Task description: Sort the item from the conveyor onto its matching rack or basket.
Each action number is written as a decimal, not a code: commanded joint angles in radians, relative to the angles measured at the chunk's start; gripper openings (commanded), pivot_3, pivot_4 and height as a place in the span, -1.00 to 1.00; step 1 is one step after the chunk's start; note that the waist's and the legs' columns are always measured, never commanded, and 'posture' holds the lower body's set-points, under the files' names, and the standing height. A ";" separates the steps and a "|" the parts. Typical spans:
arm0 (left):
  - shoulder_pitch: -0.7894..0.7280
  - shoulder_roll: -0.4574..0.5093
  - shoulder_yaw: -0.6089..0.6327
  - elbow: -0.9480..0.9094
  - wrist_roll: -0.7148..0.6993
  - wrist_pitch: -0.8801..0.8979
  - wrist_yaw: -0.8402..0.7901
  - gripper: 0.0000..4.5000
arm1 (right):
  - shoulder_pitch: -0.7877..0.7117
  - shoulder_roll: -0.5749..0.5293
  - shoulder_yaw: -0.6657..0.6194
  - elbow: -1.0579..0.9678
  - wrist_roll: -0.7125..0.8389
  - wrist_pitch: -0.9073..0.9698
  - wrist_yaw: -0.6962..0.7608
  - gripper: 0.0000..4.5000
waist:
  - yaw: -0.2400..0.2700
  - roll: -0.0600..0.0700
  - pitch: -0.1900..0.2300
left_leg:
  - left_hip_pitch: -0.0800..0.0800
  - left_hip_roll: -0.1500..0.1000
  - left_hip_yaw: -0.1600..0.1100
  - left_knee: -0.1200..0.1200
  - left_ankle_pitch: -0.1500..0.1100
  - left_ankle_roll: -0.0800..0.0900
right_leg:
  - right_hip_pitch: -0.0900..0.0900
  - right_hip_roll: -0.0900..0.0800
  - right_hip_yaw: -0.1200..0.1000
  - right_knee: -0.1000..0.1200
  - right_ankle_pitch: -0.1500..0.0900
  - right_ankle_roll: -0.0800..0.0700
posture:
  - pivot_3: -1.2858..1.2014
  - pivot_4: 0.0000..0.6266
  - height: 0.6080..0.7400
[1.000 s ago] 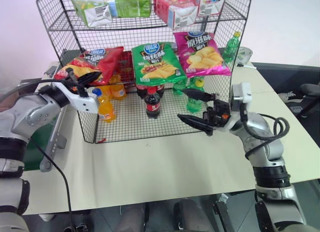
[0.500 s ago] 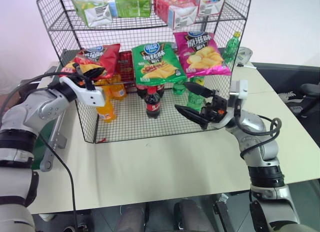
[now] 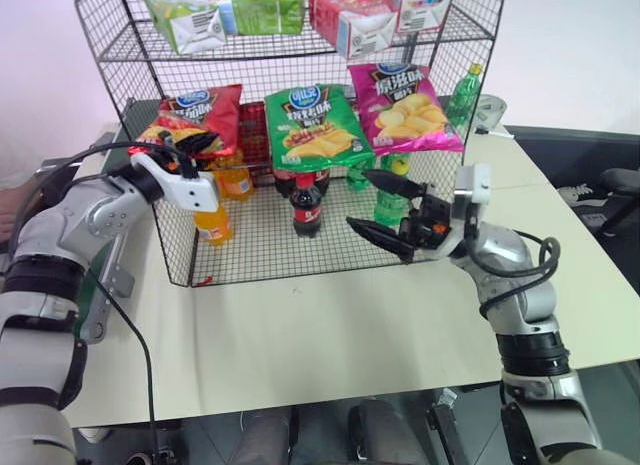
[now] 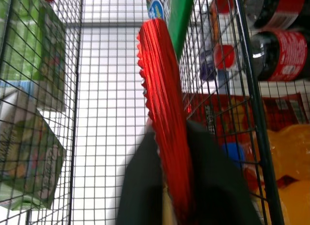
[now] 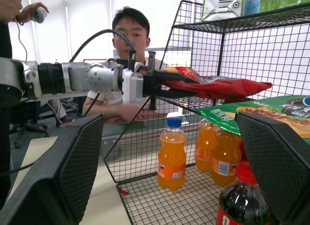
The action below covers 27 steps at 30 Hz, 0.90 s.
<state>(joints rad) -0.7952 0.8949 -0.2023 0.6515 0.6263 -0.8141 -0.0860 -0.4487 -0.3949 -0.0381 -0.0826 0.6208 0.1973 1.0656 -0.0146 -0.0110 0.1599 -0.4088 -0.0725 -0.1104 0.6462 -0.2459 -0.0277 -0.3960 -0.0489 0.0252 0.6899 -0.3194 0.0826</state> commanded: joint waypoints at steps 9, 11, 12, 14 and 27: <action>0.250 0.113 0.119 -0.283 -0.365 -0.044 -0.214 0.97 | 0.018 -0.027 -0.026 -0.009 0.001 -0.020 0.047 1.00 | -0.003 0.000 0.000 | 0.000 0.000 0.000 0.000 0.000 0.000 | 0.000 0.000 0.001 0.000 0.000 0.000 | 0.03 -0.52 1.00; 0.332 0.143 0.163 -0.358 -0.397 -0.021 -0.238 0.97 | 0.023 -0.034 -0.031 -0.004 0.001 -0.022 0.054 1.00 | -0.003 0.000 0.000 | 0.000 0.000 0.000 -0.001 0.000 0.000 | 0.000 0.000 0.001 0.000 0.000 0.000 | 0.03 -0.52 1.00; 0.366 0.152 0.197 -0.384 -0.401 -0.002 -0.232 0.97 | 0.025 -0.036 -0.034 -0.002 0.001 -0.023 0.056 1.00 | -0.003 0.000 0.000 | 0.000 0.000 0.000 -0.001 0.000 0.000 | 0.000 -0.001 0.001 -0.001 0.000 0.000 | 0.03 -0.52 1.00; 0.423 0.159 0.246 -0.423 -0.438 0.034 -0.245 0.97 | 0.029 -0.038 -0.036 0.000 0.000 -0.025 0.059 1.00 | -0.001 0.000 0.000 | 0.000 0.000 0.000 -0.001 0.000 0.000 | 0.000 -0.001 0.001 -0.001 0.000 0.000 | 0.03 -0.52 1.00; 1.141 0.090 0.574 -0.999 -1.356 0.821 -0.606 0.97 | 0.117 -0.156 -0.122 -0.086 0.039 0.023 0.075 1.00 | 0.003 0.005 0.002 | 0.001 0.002 0.000 -0.001 -0.001 0.001 | 0.003 -0.002 0.001 -0.004 0.000 -0.001 | 0.03 -0.52 1.00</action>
<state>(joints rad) 0.3314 0.9967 0.3002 -0.3100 -0.6586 -0.0656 -0.6801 -0.3357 -0.5322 -0.1296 -0.1147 0.6370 0.2186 1.1323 -0.0119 -0.0065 0.1617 -0.4075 -0.0710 -0.1102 0.6449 -0.2466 -0.0266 -0.3923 -0.0507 0.0257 0.6857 -0.3196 0.0819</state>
